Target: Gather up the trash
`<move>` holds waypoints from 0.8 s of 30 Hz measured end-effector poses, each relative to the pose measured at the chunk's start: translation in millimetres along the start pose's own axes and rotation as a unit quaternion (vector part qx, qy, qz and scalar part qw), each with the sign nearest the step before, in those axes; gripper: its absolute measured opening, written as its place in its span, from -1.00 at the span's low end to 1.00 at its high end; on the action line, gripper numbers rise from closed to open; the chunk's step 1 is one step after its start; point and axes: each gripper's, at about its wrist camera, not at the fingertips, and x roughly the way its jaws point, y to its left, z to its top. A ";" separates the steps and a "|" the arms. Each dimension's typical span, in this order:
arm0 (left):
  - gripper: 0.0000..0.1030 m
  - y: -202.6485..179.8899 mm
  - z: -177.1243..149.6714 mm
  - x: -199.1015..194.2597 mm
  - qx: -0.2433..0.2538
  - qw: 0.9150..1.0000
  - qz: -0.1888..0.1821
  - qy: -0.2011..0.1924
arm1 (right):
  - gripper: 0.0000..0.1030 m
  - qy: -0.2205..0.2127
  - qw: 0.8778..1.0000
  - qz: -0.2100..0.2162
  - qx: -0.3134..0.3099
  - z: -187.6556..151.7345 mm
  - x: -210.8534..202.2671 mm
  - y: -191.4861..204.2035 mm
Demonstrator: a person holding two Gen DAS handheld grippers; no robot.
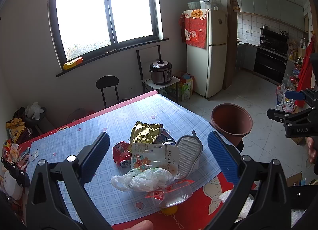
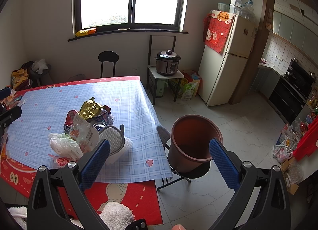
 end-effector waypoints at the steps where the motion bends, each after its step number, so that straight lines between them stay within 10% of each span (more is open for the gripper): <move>1: 0.89 0.1 -0.1 0.0 0.000 1.000 0.000 0.000 | 0.92 0.000 1.000 0.000 0.000 -0.1 -0.1 0.0; 24: 0.89 0.3 -0.2 0.4 0.000 1.000 -0.001 -0.002 | 0.92 -0.001 1.000 0.000 -0.002 -0.6 -0.7 2.4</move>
